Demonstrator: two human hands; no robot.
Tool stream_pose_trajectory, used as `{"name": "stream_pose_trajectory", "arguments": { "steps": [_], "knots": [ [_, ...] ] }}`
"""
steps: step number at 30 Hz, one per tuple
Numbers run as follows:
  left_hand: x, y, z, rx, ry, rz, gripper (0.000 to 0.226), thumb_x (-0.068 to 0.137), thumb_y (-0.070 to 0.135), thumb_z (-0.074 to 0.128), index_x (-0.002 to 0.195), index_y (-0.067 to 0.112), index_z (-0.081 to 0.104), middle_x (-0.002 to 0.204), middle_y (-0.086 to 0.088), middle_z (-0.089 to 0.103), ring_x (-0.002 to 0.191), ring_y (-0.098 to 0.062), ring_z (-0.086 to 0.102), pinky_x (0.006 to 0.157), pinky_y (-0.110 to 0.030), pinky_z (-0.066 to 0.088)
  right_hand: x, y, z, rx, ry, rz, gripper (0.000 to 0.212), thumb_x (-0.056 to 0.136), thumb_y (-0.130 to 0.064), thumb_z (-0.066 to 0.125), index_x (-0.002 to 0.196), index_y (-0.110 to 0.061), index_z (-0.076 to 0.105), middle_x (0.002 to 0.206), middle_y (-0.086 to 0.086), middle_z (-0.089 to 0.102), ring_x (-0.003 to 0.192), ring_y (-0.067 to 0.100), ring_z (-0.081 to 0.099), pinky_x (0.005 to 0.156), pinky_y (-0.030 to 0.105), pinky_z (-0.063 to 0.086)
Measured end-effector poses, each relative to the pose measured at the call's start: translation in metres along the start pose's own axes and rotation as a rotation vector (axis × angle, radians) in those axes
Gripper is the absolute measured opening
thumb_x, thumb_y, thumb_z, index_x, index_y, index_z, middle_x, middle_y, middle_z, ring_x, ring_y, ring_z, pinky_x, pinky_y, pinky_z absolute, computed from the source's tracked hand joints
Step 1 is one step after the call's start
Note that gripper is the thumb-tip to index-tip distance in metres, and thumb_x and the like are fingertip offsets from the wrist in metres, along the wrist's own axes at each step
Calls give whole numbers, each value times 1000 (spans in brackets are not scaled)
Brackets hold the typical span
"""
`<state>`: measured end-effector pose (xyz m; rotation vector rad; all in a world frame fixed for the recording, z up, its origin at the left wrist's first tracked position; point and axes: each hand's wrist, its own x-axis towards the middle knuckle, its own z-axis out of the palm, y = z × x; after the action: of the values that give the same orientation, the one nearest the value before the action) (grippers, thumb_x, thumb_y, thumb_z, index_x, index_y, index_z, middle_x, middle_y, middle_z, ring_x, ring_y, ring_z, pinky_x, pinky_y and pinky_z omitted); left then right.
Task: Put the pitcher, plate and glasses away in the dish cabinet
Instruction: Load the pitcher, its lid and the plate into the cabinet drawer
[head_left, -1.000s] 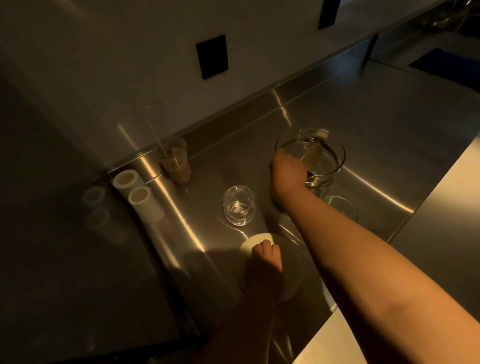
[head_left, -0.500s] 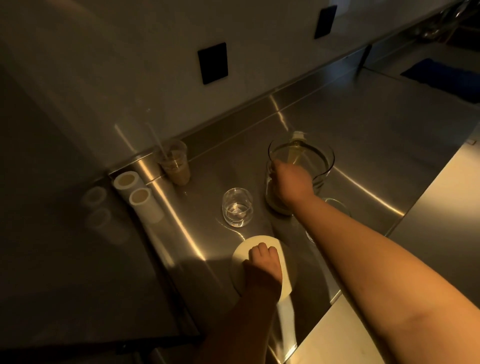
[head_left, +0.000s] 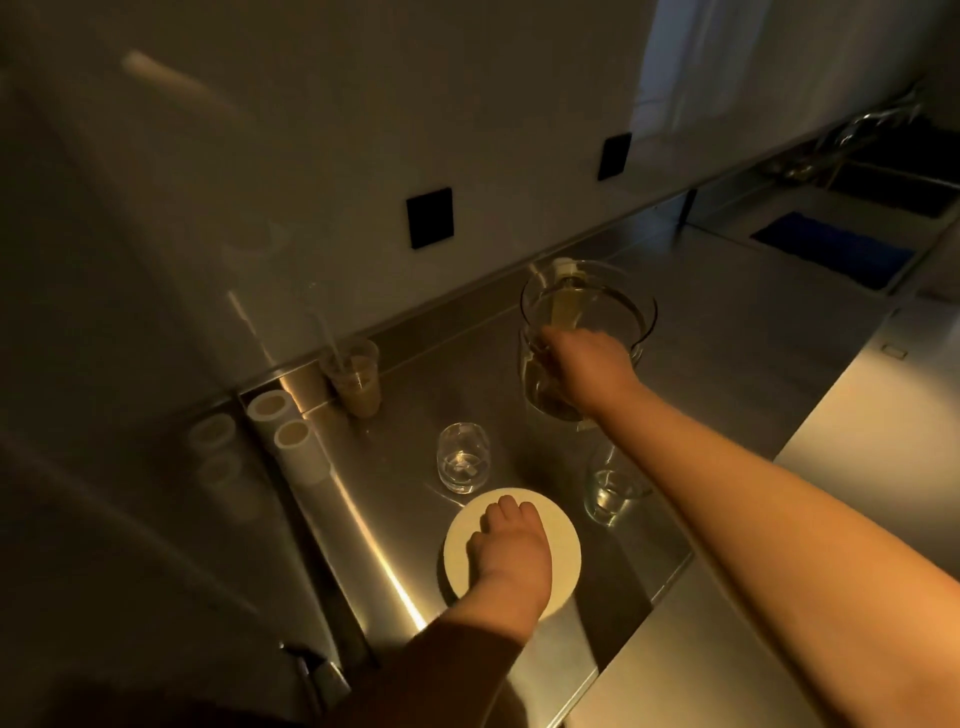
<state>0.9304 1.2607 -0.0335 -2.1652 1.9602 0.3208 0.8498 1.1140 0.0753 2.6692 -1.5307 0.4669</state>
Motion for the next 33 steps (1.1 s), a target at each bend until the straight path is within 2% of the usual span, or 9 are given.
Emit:
{"name": "stream_pose_trajectory", "arguments": {
  "steps": [3, 6, 9, 12, 18, 21, 25, 28, 33],
  "knots": [
    [-14, -9, -29, 14, 33, 38, 62, 84, 14, 60, 134, 7, 26, 137, -17, 30, 125, -31, 32, 92, -40, 43, -15, -9, -27, 2, 30, -31, 18, 83, -16, 62, 100, -20, 58, 77, -6, 57, 75, 18, 60, 64, 30, 47],
    [-33, -17, -55, 49, 76, 89, 68, 81, 15, 65, 136, 7, 25, 137, -17, 29, 126, -32, 32, 95, -40, 42, -33, -17, -52, -32, 57, -72, 14, 83, -15, 61, 96, -19, 58, 72, -8, 49, 70, 17, 56, 58, 27, 35],
    [-57, -17, -72, 55, 126, 144, 66, 82, 14, 65, 135, 6, 27, 136, -17, 31, 124, -32, 34, 95, -41, 41, -53, -24, -75, -68, 77, -101, 14, 83, -17, 64, 96, -20, 58, 74, -4, 54, 73, 19, 58, 60, 25, 30],
    [-84, -15, -82, 73, 151, 218, 65, 81, 13, 65, 134, 6, 28, 134, -17, 32, 122, -32, 35, 93, -42, 41, -77, -30, -95, -83, 99, -122, 21, 82, -19, 67, 102, -19, 59, 87, 2, 65, 82, 24, 63, 62, 25, 32],
    [-137, -12, -93, 73, 183, 320, 83, 72, 16, 77, 136, 8, 25, 133, -15, 32, 121, -31, 35, 92, -41, 42, -130, -45, -125, -88, 99, -114, 36, 83, -24, 68, 117, -22, 57, 103, 3, 67, 93, 24, 64, 71, 26, 43],
    [-163, -15, -96, 65, 230, 375, 77, 74, 16, 75, 134, 9, 27, 131, -14, 33, 118, -29, 37, 88, -40, 43, -157, -59, -139, -53, 94, -104, 35, 83, -25, 68, 117, -22, 57, 106, 2, 67, 96, 24, 63, 77, 31, 48],
    [-197, -22, -98, 95, 284, 414, 65, 78, 13, 69, 129, 10, 30, 128, -13, 36, 114, -28, 39, 82, -37, 43, -188, -79, -156, -62, 114, -134, 23, 87, -25, 65, 108, -22, 59, 98, 1, 67, 90, 23, 62, 70, 25, 41],
    [-224, -30, -98, 97, 325, 430, 58, 81, 13, 67, 128, 11, 32, 128, -12, 37, 114, -26, 41, 84, -35, 43, -213, -99, -170, 35, 155, -149, 23, 85, -15, 67, 107, -10, 64, 96, 12, 68, 91, 32, 63, 77, 36, 49],
    [-275, -47, -95, 14, 423, 503, 41, 87, 10, 59, 121, 13, 37, 127, -11, 39, 111, -25, 42, 81, -35, 45, -255, -132, -201, -54, 184, -181, 17, 86, -31, 58, 99, -21, 63, 89, 1, 67, 83, 23, 63, 69, 28, 44]
  ]
}}
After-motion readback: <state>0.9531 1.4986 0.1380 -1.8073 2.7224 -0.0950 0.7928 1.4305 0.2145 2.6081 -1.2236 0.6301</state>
